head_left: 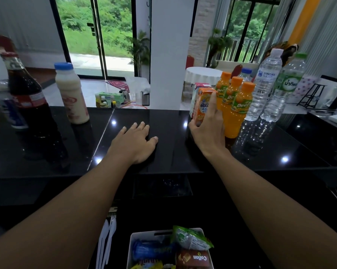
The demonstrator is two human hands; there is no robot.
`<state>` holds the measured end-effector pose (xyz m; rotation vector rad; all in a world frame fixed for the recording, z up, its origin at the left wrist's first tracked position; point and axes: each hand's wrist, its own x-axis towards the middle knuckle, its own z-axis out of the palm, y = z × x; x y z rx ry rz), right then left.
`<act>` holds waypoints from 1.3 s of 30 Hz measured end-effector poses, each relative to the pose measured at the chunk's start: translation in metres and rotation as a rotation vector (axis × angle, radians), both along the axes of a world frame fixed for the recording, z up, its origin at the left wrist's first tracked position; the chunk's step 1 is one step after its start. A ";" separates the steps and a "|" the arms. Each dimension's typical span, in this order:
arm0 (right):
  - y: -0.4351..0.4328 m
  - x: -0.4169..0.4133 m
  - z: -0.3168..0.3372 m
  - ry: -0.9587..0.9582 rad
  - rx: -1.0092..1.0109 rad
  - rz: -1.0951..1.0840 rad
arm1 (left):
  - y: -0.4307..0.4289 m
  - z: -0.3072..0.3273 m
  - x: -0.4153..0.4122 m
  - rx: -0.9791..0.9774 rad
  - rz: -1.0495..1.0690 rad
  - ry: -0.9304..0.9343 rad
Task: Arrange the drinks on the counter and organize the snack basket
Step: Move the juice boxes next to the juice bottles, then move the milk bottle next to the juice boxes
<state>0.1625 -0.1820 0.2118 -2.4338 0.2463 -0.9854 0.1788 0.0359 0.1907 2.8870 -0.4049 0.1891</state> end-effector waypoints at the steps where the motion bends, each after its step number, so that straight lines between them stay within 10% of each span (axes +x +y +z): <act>1: 0.003 -0.005 0.000 -0.026 -0.017 0.025 | 0.000 0.000 0.000 -0.002 -0.001 0.000; 10: 0.018 -0.027 -0.003 0.406 -0.152 0.387 | 0.000 0.006 -0.008 -0.225 0.027 -0.041; 16: 0.019 -0.024 0.000 0.494 -0.241 0.384 | 0.042 0.038 -0.017 -0.678 0.506 -0.290; 39: 0.018 -0.019 -0.003 0.489 -0.170 0.383 | 0.094 0.032 0.046 -0.816 0.798 -0.314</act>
